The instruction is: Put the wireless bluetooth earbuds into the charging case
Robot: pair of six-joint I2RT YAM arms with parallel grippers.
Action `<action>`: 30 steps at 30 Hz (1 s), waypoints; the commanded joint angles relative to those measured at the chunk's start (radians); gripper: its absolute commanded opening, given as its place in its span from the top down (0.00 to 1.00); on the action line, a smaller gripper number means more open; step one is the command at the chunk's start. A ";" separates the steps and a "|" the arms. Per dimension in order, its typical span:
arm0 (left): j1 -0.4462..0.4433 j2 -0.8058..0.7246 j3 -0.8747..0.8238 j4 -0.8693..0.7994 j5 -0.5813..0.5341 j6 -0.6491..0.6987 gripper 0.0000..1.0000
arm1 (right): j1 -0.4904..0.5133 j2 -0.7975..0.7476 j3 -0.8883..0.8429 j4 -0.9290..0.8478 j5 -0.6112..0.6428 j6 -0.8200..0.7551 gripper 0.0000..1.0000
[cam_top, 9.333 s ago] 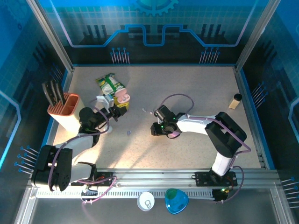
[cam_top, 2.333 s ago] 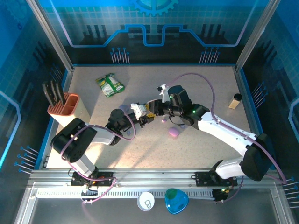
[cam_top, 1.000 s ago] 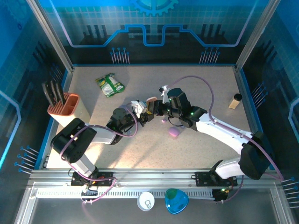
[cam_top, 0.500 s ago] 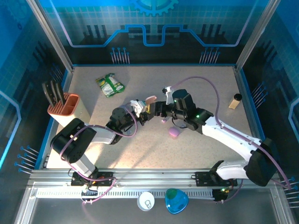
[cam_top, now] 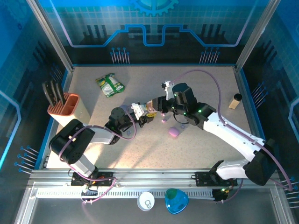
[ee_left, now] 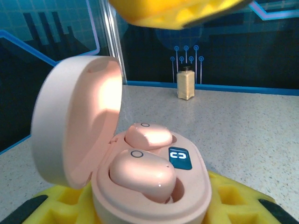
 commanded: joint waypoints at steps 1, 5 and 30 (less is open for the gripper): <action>0.005 -0.031 -0.014 -0.009 0.053 0.053 0.70 | -0.024 0.041 0.060 -0.074 0.016 -0.043 0.69; 0.005 -0.036 -0.012 -0.003 0.060 0.050 0.70 | -0.025 0.068 0.079 -0.093 0.013 -0.054 0.69; 0.003 -0.031 0.019 0.193 0.084 -0.263 0.71 | -0.204 -0.139 -0.258 0.269 -0.417 0.309 0.36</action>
